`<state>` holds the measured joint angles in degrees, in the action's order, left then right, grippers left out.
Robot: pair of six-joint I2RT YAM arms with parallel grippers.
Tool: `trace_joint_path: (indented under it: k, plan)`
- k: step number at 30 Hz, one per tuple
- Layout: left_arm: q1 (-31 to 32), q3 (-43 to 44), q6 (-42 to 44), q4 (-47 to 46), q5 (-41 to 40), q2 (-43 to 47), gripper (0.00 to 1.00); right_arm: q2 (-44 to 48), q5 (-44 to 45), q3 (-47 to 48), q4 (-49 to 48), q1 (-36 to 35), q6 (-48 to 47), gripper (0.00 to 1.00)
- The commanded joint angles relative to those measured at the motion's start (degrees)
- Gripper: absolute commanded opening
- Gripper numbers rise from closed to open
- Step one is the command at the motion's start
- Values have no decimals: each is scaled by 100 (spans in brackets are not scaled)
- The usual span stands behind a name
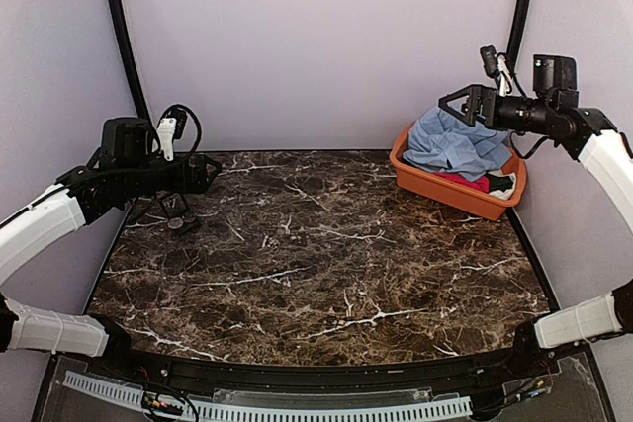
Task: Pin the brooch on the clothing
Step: Pick up the crumpled clothing from the bin.
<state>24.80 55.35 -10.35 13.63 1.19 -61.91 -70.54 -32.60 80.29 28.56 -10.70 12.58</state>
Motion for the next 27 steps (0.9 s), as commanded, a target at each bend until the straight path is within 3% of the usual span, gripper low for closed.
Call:
trace_joint_path:
  k: [1,13,21,27]
  plan:
    - [34,-80,-8,-136,127,97,98,68,-57,-132,-317,-36,122,99]
    - [34,206,-184,375,90,164,98,-273,536,131,54,50,-59,99]
    - [34,-29,-167,280,-137,133,99,-1026,3241,758,468,50,-435,99]
    - [34,-36,-272,384,-374,52,99,-1764,4112,959,556,58,-532,99]
